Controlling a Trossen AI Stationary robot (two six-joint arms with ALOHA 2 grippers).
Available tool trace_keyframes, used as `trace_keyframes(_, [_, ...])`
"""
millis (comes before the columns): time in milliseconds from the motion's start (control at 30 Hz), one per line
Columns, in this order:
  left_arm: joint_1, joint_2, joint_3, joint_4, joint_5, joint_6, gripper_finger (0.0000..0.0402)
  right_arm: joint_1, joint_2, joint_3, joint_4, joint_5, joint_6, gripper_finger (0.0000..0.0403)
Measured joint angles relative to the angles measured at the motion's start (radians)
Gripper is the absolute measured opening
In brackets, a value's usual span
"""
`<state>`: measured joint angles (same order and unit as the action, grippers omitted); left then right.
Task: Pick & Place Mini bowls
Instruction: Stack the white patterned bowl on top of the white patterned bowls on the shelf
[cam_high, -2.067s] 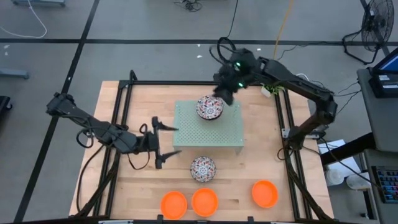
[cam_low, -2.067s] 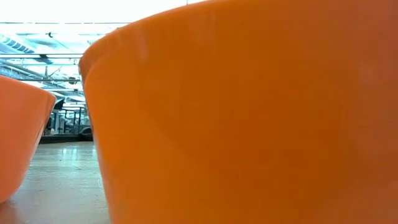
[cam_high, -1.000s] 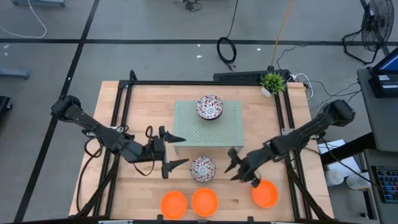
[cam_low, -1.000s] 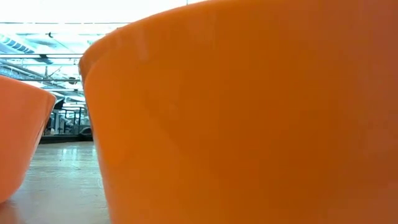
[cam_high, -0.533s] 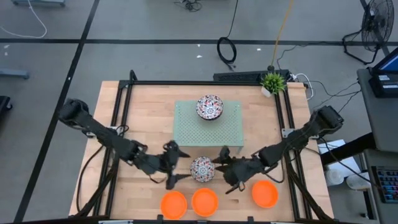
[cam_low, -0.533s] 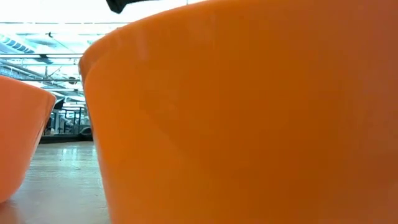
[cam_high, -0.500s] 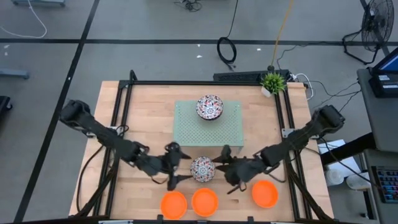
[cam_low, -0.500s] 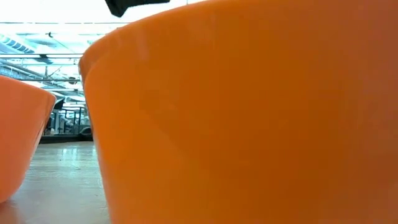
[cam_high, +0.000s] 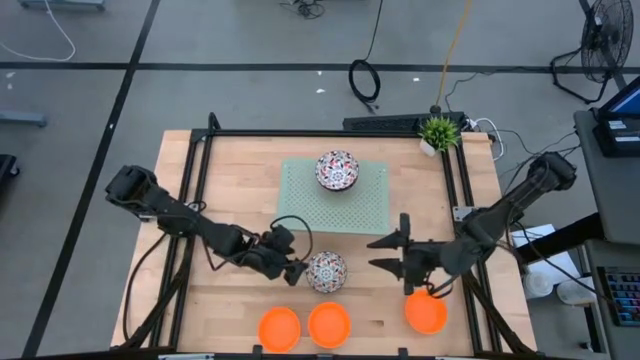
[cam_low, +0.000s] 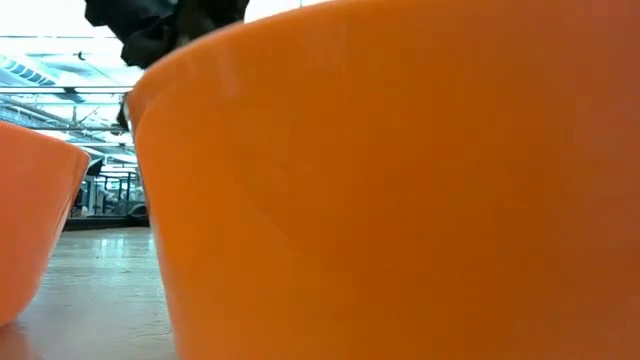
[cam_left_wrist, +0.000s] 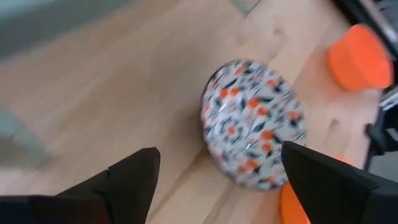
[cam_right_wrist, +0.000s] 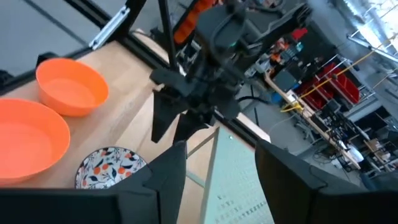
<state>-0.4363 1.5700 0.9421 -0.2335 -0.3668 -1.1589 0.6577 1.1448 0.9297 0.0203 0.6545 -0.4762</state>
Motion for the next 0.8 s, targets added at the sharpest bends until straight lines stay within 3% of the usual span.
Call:
trace_keyframes(200, [-0.017, 0.037, 0.000, -0.020, 0.007, -0.045, 0.0317, -0.001, -0.048, -0.046, 0.004, 0.001, 0.000, 0.0180])
trace_keyframes(567, [-0.022, 0.224, 0.000, 0.173, 0.064, -0.054, 0.0325, -0.001, -0.052, -0.070, 0.025, 0.003, -0.011, 0.0180])
trace_keyframes(800, [-0.002, 0.270, 0.000, 0.220, 0.128, -0.051, 0.0323, -0.001, -0.052, -0.070, 0.035, 0.003, -0.014, 0.0180])
